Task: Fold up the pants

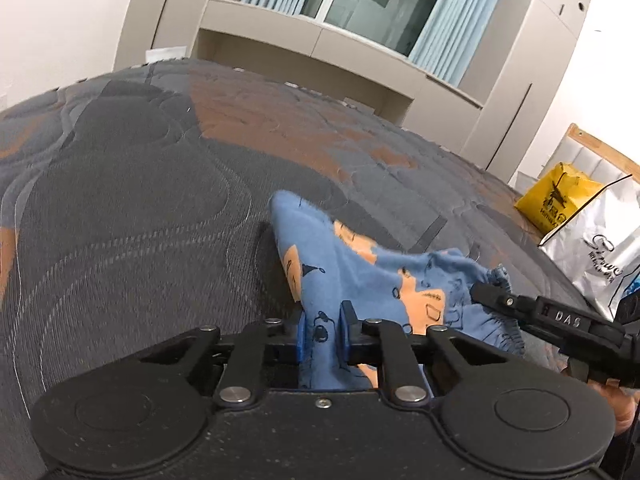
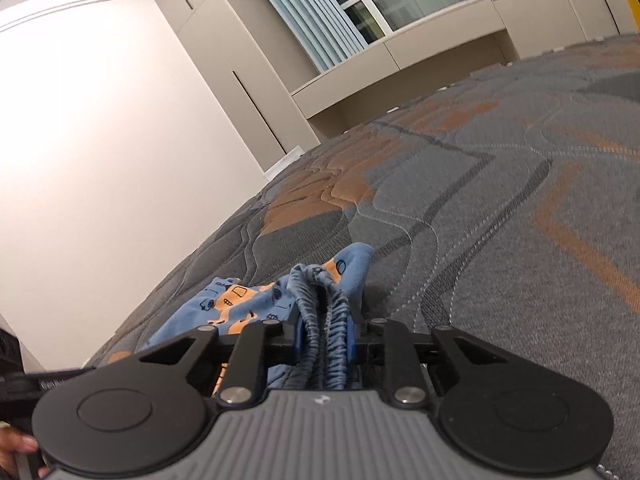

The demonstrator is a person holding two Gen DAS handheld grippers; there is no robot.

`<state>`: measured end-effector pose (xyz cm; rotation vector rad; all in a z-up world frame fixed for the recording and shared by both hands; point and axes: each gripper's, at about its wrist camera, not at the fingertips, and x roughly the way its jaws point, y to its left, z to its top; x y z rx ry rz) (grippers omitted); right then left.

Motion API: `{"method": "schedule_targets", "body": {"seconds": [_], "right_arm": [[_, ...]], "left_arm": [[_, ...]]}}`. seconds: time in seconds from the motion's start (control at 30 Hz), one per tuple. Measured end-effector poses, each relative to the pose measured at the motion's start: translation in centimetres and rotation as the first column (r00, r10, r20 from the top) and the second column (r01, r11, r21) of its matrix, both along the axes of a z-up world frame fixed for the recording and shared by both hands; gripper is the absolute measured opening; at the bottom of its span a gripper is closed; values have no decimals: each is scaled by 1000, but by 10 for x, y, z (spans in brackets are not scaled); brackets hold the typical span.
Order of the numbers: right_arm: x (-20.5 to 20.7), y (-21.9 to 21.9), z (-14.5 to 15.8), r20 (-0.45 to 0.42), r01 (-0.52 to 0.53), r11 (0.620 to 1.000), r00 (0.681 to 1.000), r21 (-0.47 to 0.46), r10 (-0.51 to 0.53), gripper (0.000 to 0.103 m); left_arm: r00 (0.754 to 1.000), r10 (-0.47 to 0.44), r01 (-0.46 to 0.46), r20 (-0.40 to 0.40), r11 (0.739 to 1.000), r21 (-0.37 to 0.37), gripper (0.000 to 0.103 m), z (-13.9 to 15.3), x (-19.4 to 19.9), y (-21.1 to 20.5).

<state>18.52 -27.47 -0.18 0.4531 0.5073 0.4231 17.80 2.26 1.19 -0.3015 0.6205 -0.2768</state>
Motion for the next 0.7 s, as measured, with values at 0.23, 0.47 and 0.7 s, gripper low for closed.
{"method": "schedule_targets", "body": {"seconds": [0.23, 0.47, 0.7], "right_arm": [[17, 28, 21, 35, 10, 999, 999, 51, -11, 21], [51, 89, 42, 70, -50, 998, 996, 31, 47, 21], [83, 130, 19, 9, -56, 998, 998, -13, 56, 21]], "left_arm": [[997, 27, -28, 67, 999, 16, 17, 26, 16, 35], [992, 101, -103, 73, 994, 19, 17, 34, 41, 96], [992, 126, -126, -1, 992, 14, 18, 1, 63, 126]]}}
